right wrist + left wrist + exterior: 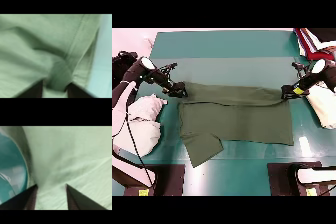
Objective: Fold the shirts.
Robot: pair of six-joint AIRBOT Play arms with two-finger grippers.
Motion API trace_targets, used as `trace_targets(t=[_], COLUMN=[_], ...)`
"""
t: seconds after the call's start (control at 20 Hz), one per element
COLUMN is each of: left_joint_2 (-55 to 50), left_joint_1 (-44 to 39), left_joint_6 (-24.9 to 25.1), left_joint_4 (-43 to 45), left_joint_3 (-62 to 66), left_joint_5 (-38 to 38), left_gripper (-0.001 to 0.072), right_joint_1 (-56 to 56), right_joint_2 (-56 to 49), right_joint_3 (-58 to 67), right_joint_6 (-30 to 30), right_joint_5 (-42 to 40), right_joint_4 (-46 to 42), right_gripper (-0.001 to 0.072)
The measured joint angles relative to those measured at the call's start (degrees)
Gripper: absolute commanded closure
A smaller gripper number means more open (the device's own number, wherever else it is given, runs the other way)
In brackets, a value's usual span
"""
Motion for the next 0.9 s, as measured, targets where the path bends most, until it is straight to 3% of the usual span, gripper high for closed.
trace_targets(t=[0.2,0.25,0.3,0.4,0.6,0.9], left_joint_2=[5.2,8.3,11.6,19.5,33.9,46.0], left_joint_1=[0.5,0.6,0.6,0.7,0.8,-3.5], left_joint_6=[-1.4,-2.0,-2.5,-3.9,-6.1,-6.8], left_joint_4=[3.5,5.6,7.1,9.1,8.8,-1.0], left_joint_3=[-2.2,-4.3,-7.2,-15.7,-35.2,-57.2], left_joint_5=[-2.1,-2.1,-1.8,-0.8,0.3,4.7], left_gripper=[0.0283,0.0282,0.0233,0.0164,0.0165,0.0165], right_joint_1=[-2.0,-2.8,-3.6,-5.2,-7.3,-7.6], right_joint_2=[5.2,7.5,10.1,15.6,24.0,29.2], right_joint_3=[-1.6,-2.5,-3.7,-6.7,-12.0,-14.3], right_joint_6=[0.2,0.0,-0.5,-1.4,-2.0,-2.4], right_joint_5=[0.4,0.9,1.2,1.3,1.0,0.5], right_joint_4=[1.4,1.6,1.6,1.8,2.0,3.4], right_gripper=[0.0319,0.0210,0.0174,0.0174,0.0179,0.0181])
